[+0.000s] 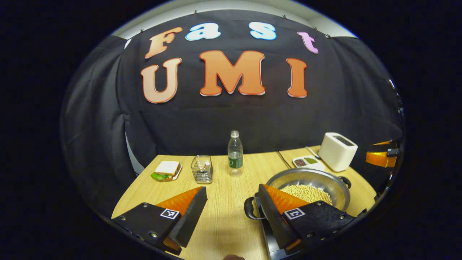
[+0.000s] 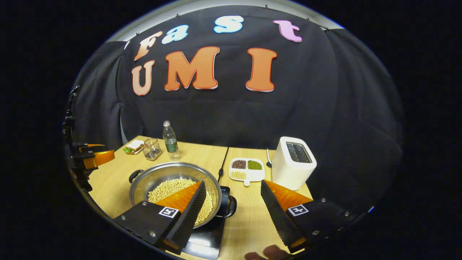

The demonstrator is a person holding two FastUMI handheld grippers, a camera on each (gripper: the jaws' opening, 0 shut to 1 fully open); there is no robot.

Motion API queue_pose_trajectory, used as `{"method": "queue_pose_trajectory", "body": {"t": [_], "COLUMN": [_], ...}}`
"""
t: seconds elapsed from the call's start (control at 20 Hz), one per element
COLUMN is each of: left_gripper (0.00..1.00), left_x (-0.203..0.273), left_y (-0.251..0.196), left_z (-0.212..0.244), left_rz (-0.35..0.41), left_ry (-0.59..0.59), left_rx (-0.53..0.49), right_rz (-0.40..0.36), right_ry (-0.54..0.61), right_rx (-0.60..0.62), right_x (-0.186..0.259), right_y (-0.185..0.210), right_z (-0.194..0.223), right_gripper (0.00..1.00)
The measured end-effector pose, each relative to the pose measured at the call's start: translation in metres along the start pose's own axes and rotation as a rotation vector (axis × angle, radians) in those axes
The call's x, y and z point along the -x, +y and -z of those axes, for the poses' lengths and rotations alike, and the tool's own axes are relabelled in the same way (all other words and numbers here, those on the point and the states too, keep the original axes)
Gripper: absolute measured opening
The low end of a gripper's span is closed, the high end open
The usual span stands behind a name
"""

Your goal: First push the handle of the pot to place it horizontally, then grasp the pot with both hands and set it on the induction cooktop.

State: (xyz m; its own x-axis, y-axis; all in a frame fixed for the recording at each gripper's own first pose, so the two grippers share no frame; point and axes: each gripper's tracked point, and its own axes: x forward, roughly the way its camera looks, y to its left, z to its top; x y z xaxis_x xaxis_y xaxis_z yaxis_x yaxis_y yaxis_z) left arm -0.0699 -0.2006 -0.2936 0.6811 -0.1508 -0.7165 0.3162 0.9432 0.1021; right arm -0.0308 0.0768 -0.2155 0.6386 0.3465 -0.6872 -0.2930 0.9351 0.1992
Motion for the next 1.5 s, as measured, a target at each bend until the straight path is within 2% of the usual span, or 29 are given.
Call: {"method": "queue_pose_trajectory", "body": {"t": [0.4, 0.45, 0.5, 0.65, 0.9, 1.05, 1.15, 1.2, 1.25, 1.35, 1.4, 1.5], "left_gripper": [0.89, 0.89, 0.88, 0.87, 0.87, 0.87, 0.88, 0.88, 0.88, 0.87, 0.87, 0.87], "left_x": [0.082, 0.095, 0.107, 0.136, 0.184, 0.188, 0.190, 0.190, 0.190, 0.190, 0.192, 0.190], "left_y": [0.054, 0.061, 0.067, 0.081, 0.091, 0.077, 0.077, 0.075, 0.074, 0.074, 0.073, 0.070], "left_z": [-0.107, -0.121, -0.134, -0.164, -0.194, -0.192, -0.191, -0.189, -0.188, -0.189, -0.190, -0.191], "left_rz": [-0.056, -0.064, -0.073, -0.102, -0.151, -0.129, -0.123, -0.117, -0.112, -0.117, -0.118, -0.118], "left_ry": [-0.306, -0.347, -0.388, -0.492, -0.624, -0.644, -0.645, -0.646, -0.648, -0.652, -0.654, -0.658], "left_rx": [0.161, 0.175, 0.183, 0.186, 0.161, 0.152, 0.157, 0.156, 0.154, 0.145, 0.139, 0.126], "right_rz": [0.010, 0.009, 0.010, 0.012, 0.003, -0.005, -0.015, -0.023, -0.036, -0.047, -0.046, -0.041], "right_ry": [-0.340, -0.373, -0.402, -0.491, -0.624, -0.700, -0.700, -0.696, -0.690, -0.681, -0.683, -0.692], "right_rx": [0.084, 0.093, 0.101, 0.109, 0.094, 0.075, 0.078, 0.074, 0.075, 0.080, 0.086, 0.101], "right_x": [0.078, 0.088, 0.099, 0.129, 0.172, 0.181, 0.178, 0.177, 0.176, 0.172, 0.172, 0.172], "right_y": [0.007, 0.008, 0.009, 0.011, 0.009, 0.013, 0.014, 0.016, 0.018, 0.021, 0.021, 0.022], "right_z": [-0.102, -0.113, -0.124, -0.156, -0.192, -0.206, -0.205, -0.203, -0.200, -0.195, -0.193, -0.195], "right_gripper": [0.95, 1.00, 0.96, 1.00, 0.98, 0.97, 1.00, 0.93, 0.93, 1.00, 0.96, 0.96]}}
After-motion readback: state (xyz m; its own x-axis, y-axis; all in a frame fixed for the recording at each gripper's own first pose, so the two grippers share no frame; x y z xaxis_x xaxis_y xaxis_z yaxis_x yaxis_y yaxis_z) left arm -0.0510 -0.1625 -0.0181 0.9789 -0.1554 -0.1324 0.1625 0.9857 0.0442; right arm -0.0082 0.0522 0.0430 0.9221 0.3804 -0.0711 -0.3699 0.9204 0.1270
